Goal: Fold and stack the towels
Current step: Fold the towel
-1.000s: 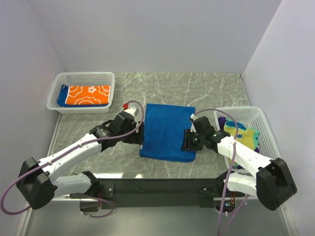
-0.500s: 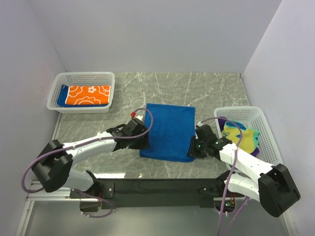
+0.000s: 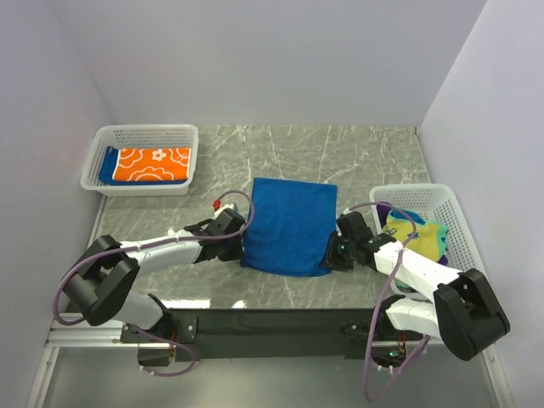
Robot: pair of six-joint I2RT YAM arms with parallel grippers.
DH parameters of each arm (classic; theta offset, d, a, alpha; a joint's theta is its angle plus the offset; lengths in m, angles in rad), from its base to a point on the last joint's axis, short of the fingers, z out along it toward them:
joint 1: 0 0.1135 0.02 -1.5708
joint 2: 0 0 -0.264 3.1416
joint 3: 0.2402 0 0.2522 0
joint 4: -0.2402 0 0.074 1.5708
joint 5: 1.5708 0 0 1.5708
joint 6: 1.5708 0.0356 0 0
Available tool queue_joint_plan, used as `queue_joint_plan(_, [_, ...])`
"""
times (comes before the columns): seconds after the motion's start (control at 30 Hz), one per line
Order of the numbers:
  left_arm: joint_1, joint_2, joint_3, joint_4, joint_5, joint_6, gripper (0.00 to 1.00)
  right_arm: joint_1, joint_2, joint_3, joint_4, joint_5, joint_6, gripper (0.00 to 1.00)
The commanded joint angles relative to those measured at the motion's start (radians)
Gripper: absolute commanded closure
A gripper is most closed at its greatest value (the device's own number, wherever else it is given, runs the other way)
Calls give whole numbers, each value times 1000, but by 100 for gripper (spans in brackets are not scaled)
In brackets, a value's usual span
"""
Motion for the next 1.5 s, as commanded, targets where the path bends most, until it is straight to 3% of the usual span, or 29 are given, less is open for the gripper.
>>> queue_joint_plan(0.0, [52, -4, -57, 5, -30, -25, 94, -13, 52, 1, -3, 61, -17, 67])
queue_joint_plan(0.2, [50, -64, -74, 2, -17, -26, 87, -16, -111, -29, -119, 104, 33, 66])
queue_joint_plan(0.33, [41, -112, -45, -30, -21, -14, 66, -16, -244, -25, -170, 152, 79, 66])
queue_joint_plan(0.53, [21, -163, 4, -96, -36, -2, 50, -16, -202, -43, -130, 130, 108, 66])
queue_joint_plan(0.9, [-16, -130, -14, -66, -7, -12, 51, -16, -176, -95, -66, 98, 136, 68])
queue_joint_plan(1.03, [-30, -99, 1, -67, -13, -11, 52, -16, -177, -104, -52, 84, 138, 74])
queue_joint_plan(1.23, [-33, -102, 3, -73, -26, -16, 56, -16, -221, -60, -124, 115, 119, 97])
queue_joint_plan(1.47, [-36, -88, 8, -72, -26, -19, 60, -14, -255, -6, -179, 90, 95, 100])
